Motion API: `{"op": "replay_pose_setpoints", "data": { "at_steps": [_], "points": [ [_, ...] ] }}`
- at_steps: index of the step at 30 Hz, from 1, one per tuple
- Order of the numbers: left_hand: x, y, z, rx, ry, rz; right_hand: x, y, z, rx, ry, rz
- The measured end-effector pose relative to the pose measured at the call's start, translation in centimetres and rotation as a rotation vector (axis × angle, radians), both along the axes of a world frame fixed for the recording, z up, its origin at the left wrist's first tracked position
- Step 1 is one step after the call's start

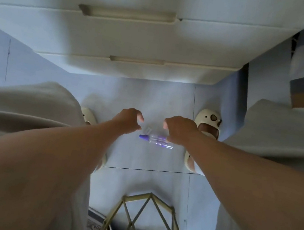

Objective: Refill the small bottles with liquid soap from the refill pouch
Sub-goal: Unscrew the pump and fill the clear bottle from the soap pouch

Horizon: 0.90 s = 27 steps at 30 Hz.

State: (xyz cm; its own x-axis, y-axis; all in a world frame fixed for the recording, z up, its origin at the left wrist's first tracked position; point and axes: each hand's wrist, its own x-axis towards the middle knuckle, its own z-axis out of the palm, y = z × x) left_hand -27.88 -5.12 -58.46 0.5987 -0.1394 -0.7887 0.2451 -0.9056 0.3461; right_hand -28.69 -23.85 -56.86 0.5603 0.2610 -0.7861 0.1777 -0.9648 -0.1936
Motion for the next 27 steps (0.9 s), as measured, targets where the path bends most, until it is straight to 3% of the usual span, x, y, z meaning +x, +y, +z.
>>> {"op": "replay_pose_setpoints", "data": {
  "at_steps": [16,27],
  "points": [
    [-1.8,-2.4,-9.4,0.133,-0.077,0.168,-3.1,1.6,-8.5,-0.099,-0.075,0.003],
    [-1.9,-4.3,-11.9,0.228,-0.051,0.116,-3.2,1.6,-11.5,-0.118,-0.057,0.013]
  ]
}}
